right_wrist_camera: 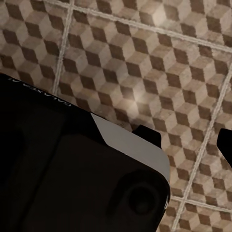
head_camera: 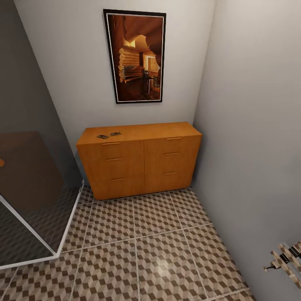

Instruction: Take the four mousetraps from the cabinet in the bathroom and place them on the bathroom floor. Make sure all four end up on the same floor surface, and ensure that at least two of them are either under or directly next to the same bathroom sink.

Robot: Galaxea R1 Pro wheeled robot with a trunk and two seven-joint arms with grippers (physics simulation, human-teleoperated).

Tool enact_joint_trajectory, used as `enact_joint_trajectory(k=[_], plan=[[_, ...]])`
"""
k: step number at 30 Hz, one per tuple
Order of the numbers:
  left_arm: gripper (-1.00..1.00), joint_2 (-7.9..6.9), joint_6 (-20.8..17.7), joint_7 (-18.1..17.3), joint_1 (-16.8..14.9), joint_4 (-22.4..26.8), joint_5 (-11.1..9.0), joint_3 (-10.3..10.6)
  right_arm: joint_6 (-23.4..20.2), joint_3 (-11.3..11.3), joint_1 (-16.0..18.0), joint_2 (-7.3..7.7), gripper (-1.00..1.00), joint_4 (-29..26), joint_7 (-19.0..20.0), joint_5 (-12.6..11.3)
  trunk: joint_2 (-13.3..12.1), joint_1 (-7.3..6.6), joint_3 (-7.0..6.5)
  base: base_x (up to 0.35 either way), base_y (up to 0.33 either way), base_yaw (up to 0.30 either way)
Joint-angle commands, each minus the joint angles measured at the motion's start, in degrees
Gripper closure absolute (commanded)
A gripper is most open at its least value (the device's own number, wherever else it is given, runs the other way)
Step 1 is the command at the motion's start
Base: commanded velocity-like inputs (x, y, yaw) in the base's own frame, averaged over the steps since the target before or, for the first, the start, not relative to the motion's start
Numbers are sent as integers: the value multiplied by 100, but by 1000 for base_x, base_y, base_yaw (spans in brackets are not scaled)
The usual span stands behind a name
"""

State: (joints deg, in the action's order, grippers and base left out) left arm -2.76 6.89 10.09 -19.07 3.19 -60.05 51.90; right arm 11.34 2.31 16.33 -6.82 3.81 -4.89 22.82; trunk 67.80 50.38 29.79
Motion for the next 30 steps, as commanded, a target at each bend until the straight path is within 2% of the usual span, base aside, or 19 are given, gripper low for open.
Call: enact_joint_trajectory(k=[1,4,8,9,11,12,15,16,17,19,20,24,25,26,27,28,29,30], plan=[[-100,-1,5,37,0,21,-40,48,33,15,11,-8,-100,20,-43,20,3,0,5,0,0,0],[-100,-2,-1,48,-8,40,-44,41,-16,-101,22,-4,-100,-29,-51,-42,3,0,5,0,0,0],[-100,-27,-28,52,-126,60,-44,32,-351,-299,76,-20,-100,-270,-75,-219,3,0,5,0,0,0],[-100,-30,-107,58,-333,72,-44,27,-789,-356,131,-35,-100,-652,-90,-279,3,0,5,0,0,0],[-100,-28,-218,60,-501,77,-46,25,-1157,-381,177,-44,-100,-1030,-94,-304,3,0,5,0,0,0],[-100,-23,-382,61,-677,82,-48,24,-1551,-395,209,-53,-100,-1488,-93,-323,3,0,5,0,0,0],[-100,-15,-717,62,-961,113,-49,23,-2123,-403,236,-81,-100,-2294,-85,-341,3,0,5,0,0,0],[-100,-10,-1095,64,-1258,201,-50,22,-2621,-399,251,-150,-100,-3157,-79,-349,3,0,5,0,0,0],[-100,-8,-1345,69,-1463,302,-50,22,-2910,-387,258,-189,-100,-3718,-76,-352,3,0,5,0,0,0],[-100,-10,-1592,73,-1681,425,-48,22,-3161,-360,267,-216,-100,-4246,-70,-354,3,0,5,0,0,0],[-100,-15,-1843,76,-1913,562,-46,20,-3369,-303,288,-232,-100,-4746,-65,-355,3,0,5,0,0,0],[-100,-18,-2375,80,-2402,860,-43,15,-3625,-137,389,-246,-100,-5604,-71,-358,3,0,5,0,0,0],[-100,-17,-2498,80,-2529,937,-45,9,-3696,-60,509,-249,-100,-5922,-85,-359,3,0,5,0,0,0],[-100,-9,-2717,80,-2790,1099,-45,-12,-3722,-28,597,-251,-100,-6049,-93,-361,3,0,5,0,0,0],[-100,-3,-2807,80,-2924,1184,-46,-32,-3742,2,701,-252,-100,-6155,-102,-362,3,0,5,0,0,0],[-100,23,-3043,84,-3456,1570,-49,-178,-3813,90,1263,-263,-100,-6395,-120,-387,3,0,5,0,0,0],[-100,40,-3107,86,-3683,1778,-46,-301,-3869,113,1588,-267,-100,-6443,-111,-480,3,0,5,0,0,0],[-100,47,-3128,87,-3781,1879,-45,-375,-3914,122,1749,-269,-100,-6452,-107,-560,3,0,5,0,0,0]])
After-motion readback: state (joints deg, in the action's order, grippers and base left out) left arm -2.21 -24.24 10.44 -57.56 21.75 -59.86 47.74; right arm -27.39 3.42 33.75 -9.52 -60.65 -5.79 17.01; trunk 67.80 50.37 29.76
